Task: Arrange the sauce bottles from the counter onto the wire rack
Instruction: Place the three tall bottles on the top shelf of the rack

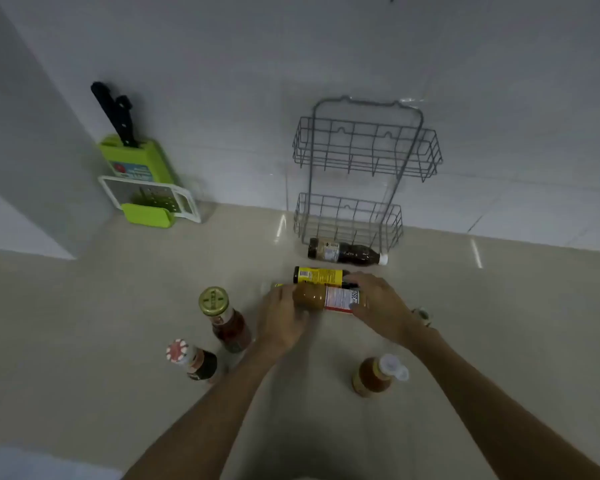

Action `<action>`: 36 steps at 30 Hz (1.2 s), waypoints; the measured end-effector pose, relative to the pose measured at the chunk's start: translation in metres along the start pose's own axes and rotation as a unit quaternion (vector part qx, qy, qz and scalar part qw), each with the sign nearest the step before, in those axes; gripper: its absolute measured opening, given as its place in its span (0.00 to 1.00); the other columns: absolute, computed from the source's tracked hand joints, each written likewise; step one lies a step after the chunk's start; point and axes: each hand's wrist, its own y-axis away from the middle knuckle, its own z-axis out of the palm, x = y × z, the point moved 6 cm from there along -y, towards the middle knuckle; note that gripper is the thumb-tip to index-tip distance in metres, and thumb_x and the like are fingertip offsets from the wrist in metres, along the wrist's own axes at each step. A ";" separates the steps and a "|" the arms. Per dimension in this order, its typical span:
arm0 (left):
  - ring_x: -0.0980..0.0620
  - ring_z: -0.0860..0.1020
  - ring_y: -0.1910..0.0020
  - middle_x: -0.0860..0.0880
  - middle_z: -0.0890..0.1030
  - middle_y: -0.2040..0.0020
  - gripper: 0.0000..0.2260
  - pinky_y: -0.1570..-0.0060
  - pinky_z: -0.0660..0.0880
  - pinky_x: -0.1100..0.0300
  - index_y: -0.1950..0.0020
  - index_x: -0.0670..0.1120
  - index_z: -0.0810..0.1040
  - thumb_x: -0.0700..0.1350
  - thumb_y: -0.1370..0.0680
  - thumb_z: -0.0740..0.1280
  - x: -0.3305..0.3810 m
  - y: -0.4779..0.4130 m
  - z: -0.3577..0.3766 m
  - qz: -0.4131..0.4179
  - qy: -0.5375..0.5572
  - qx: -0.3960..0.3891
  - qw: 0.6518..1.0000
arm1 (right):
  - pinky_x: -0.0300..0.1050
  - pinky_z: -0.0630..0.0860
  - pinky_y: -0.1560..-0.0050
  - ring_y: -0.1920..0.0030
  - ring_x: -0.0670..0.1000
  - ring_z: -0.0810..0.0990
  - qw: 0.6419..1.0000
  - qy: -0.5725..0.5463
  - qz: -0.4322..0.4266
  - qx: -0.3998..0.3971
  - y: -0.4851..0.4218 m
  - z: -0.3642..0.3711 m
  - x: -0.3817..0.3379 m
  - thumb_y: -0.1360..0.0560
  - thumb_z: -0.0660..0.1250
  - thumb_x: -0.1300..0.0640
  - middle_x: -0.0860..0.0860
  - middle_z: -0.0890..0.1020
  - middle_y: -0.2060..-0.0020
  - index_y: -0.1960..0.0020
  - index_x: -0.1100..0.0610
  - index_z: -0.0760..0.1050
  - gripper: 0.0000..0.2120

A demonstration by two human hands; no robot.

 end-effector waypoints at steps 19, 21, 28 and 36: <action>0.42 0.76 0.39 0.41 0.77 0.38 0.19 0.41 0.75 0.50 0.35 0.42 0.72 0.45 0.24 0.68 0.010 -0.052 -0.009 -0.010 -0.222 -0.239 0.945 | 0.55 0.81 0.54 0.48 0.59 0.81 0.957 0.285 0.005 -0.053 -0.041 0.053 0.016 0.44 0.81 0.46 0.55 0.80 0.49 0.43 0.55 0.72 0.35; 0.44 0.80 0.47 0.44 0.81 0.45 0.19 0.48 0.77 0.53 0.41 0.44 0.77 0.50 0.28 0.73 0.033 -0.053 -0.035 0.004 -0.134 -0.234 0.963 | 0.53 0.80 0.59 0.49 0.60 0.81 0.968 0.249 0.010 -0.016 -0.041 0.043 0.014 0.41 0.79 0.48 0.55 0.80 0.48 0.42 0.56 0.72 0.32; 0.51 0.75 0.38 0.53 0.75 0.36 0.27 0.47 0.69 0.60 0.27 0.51 0.66 0.41 0.25 0.67 0.085 -0.076 -0.133 -0.016 0.257 -0.106 0.960 | 0.45 0.76 0.61 0.56 0.55 0.80 0.989 -0.005 0.018 0.149 -0.042 -0.064 -0.010 0.34 0.76 0.46 0.52 0.81 0.53 0.42 0.56 0.71 0.26; 0.49 0.52 0.21 0.49 0.50 0.19 0.39 0.28 0.56 0.52 0.20 0.49 0.45 0.38 0.25 0.63 0.112 -0.117 -0.139 -0.062 0.368 -0.028 0.927 | 0.24 0.74 0.58 0.58 0.39 0.79 0.909 -0.224 -0.065 0.346 -0.090 -0.216 -0.095 0.30 0.76 0.56 0.46 0.80 0.57 0.45 0.57 0.73 0.18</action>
